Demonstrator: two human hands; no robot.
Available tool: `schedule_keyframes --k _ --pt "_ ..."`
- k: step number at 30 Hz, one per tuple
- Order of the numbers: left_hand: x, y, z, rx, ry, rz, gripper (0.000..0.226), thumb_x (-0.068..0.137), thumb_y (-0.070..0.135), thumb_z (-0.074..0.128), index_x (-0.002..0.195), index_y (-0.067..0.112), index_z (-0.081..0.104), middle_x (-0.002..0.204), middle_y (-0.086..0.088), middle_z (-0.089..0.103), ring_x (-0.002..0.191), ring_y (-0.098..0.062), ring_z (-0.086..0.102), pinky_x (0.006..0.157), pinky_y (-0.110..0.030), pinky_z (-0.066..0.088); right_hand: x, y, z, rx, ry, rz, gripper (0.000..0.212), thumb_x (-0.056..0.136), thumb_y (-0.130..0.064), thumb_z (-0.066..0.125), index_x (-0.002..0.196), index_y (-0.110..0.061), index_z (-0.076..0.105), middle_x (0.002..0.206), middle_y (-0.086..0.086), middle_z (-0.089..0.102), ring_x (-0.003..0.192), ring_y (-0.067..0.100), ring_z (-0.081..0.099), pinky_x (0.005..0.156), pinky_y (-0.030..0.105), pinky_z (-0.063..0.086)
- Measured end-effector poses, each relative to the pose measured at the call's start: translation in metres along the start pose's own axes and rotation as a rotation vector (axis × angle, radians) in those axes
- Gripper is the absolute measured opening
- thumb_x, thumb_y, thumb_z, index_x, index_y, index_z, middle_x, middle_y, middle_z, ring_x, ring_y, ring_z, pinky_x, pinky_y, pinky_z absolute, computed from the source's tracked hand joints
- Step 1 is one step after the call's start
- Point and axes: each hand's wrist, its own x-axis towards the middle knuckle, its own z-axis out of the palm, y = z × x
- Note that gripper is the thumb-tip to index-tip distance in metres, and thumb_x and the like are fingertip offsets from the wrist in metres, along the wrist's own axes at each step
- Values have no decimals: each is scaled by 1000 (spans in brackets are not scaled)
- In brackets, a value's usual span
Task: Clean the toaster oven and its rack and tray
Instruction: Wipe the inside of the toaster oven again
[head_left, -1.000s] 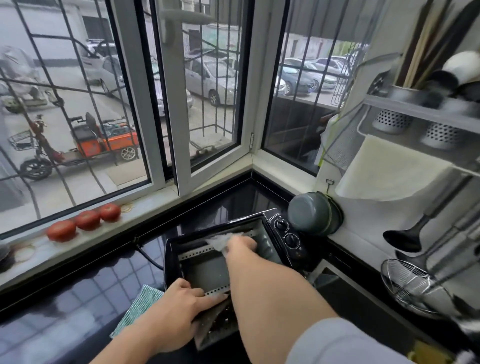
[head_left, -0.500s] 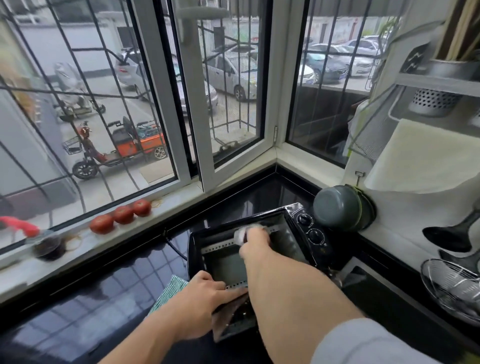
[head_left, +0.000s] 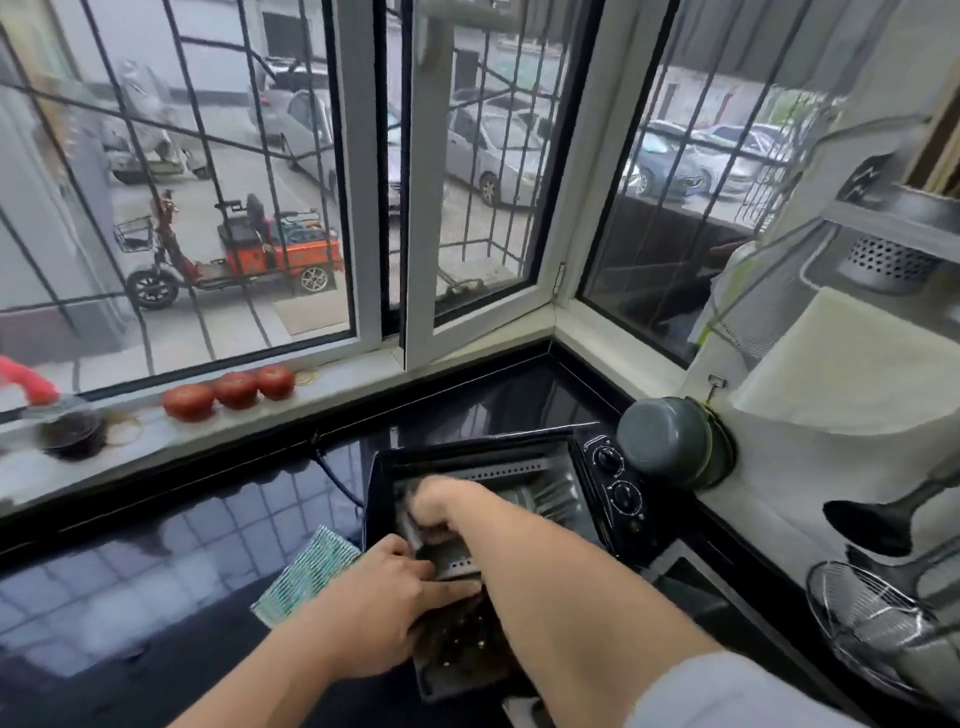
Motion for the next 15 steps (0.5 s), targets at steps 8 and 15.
schedule_keyframes --k 8,15 --pt "-1 -1 5 119 68 42 67 97 24 51 159 36 30 100 3 64 88 -19 58 100 -38 36 -84 63 -77 85 223 4 11 78 -8 52 72 2 54 66 2 48 62 16 43 56 27 34" --pt "-8 0 1 91 56 45 74 99 14 46 162 41 17 93 2 54 82 -21 56 99 -39 35 -102 118 -85 -1201 573 -323 31 70 -4 67 99 -9 58 99 10 54 90 29 52 69 37 46"
